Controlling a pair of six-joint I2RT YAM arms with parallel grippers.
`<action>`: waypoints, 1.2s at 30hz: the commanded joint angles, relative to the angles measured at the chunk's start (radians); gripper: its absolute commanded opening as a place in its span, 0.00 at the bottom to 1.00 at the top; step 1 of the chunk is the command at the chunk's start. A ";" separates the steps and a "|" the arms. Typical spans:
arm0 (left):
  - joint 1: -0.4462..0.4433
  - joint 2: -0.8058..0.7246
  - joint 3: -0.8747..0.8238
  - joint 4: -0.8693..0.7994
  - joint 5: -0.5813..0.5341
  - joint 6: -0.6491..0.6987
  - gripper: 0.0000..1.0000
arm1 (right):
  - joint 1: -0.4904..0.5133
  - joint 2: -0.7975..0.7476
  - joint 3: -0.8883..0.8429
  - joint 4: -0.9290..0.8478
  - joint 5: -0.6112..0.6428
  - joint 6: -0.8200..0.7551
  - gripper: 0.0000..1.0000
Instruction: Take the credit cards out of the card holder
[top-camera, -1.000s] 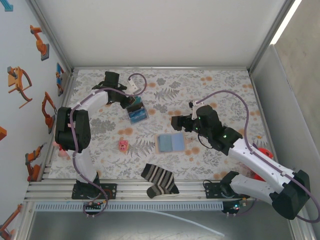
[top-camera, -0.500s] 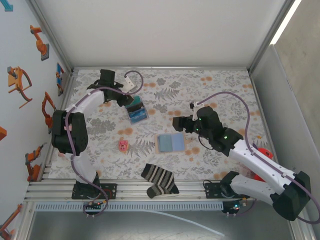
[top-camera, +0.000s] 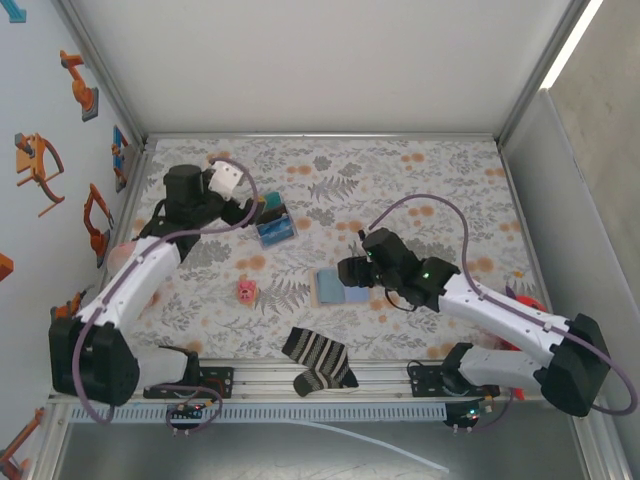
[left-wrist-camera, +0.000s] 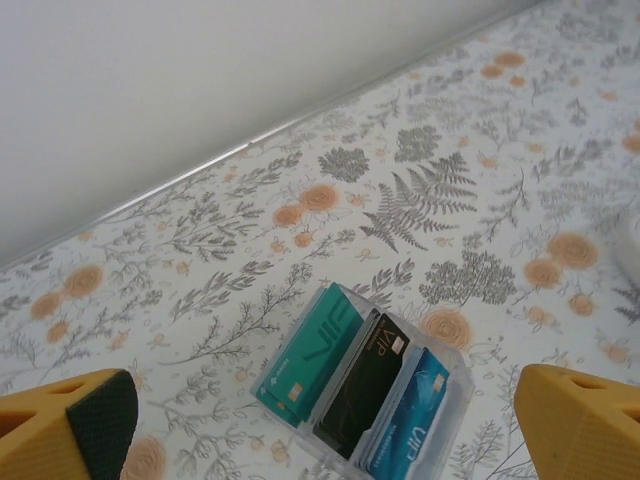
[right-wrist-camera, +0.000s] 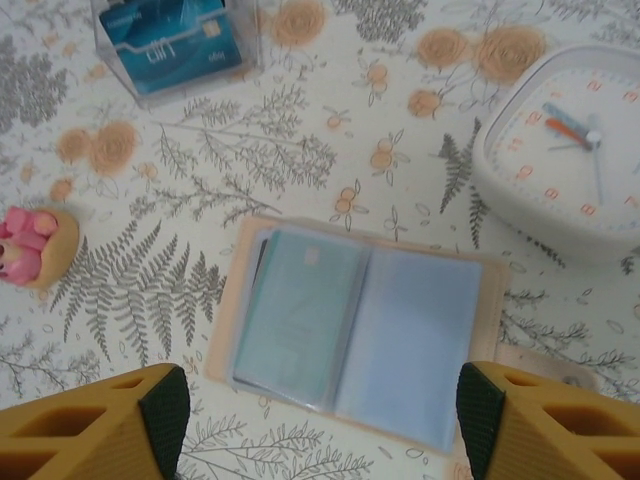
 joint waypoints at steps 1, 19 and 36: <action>-0.005 -0.116 -0.116 0.147 -0.095 -0.232 0.97 | 0.054 0.054 0.051 -0.041 0.053 0.071 0.68; -0.003 -0.461 -0.412 0.085 -0.281 -0.704 0.97 | 0.134 0.479 0.227 -0.071 0.026 0.060 0.50; -0.006 -0.470 -0.449 0.061 -0.266 -0.755 0.97 | 0.135 0.598 0.260 -0.085 0.023 0.060 0.56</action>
